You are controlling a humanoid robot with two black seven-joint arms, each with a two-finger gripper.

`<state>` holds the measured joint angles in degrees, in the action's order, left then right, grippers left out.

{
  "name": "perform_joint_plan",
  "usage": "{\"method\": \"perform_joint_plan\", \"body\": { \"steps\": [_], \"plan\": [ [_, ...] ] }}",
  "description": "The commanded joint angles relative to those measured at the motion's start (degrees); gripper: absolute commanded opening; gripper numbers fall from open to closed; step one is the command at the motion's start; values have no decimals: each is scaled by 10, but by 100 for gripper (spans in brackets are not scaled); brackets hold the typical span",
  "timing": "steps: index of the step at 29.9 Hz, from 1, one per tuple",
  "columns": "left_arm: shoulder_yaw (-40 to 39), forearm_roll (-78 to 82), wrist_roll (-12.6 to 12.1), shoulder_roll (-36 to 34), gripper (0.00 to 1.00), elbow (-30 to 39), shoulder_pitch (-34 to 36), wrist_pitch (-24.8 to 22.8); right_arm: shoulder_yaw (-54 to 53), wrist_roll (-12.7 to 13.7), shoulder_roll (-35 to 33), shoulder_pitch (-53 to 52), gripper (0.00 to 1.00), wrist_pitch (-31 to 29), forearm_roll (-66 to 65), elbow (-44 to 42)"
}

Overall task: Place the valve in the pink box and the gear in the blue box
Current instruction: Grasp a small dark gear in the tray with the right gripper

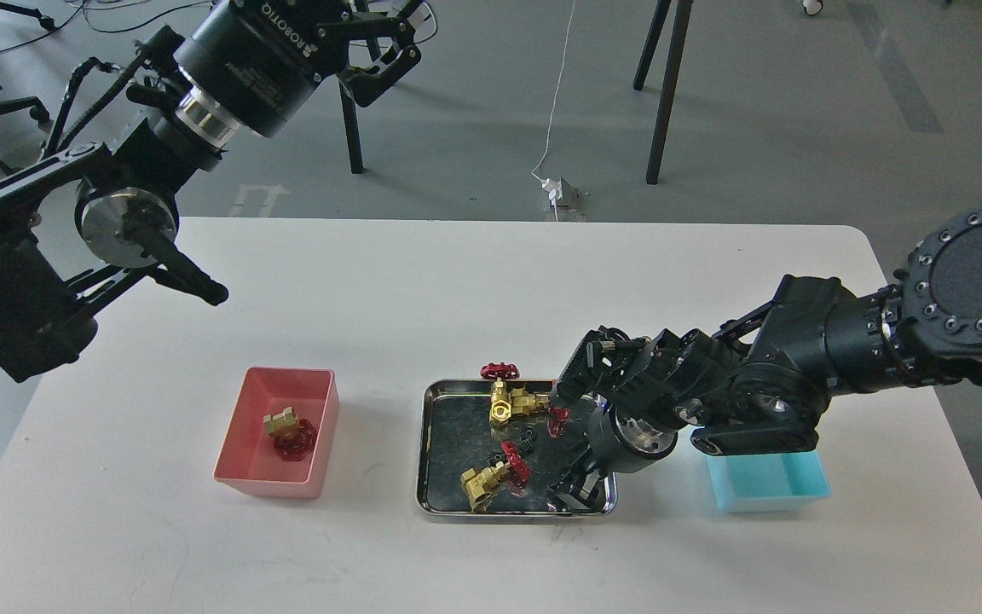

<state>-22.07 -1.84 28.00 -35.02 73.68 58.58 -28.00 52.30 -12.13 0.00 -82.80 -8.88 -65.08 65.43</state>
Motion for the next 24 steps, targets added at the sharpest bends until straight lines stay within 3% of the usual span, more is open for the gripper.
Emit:
{"method": "perform_joint_plan", "body": {
  "steps": [1, 9, 24],
  "plan": [
    [0, 0, 0, 0, 99, -4, -3, 0, 1, 0, 0, 3, 54, 2, 0, -2],
    [0, 0, 0, 11, 99, -4, -6, 0, 1, -2, 0, 4, 46, 3, 0, -2],
    [-1, 2, 0, 26, 99, -6, -12, 0, 9, -2, 0, 13, 46, 37, 1, -3]
  ]
}}
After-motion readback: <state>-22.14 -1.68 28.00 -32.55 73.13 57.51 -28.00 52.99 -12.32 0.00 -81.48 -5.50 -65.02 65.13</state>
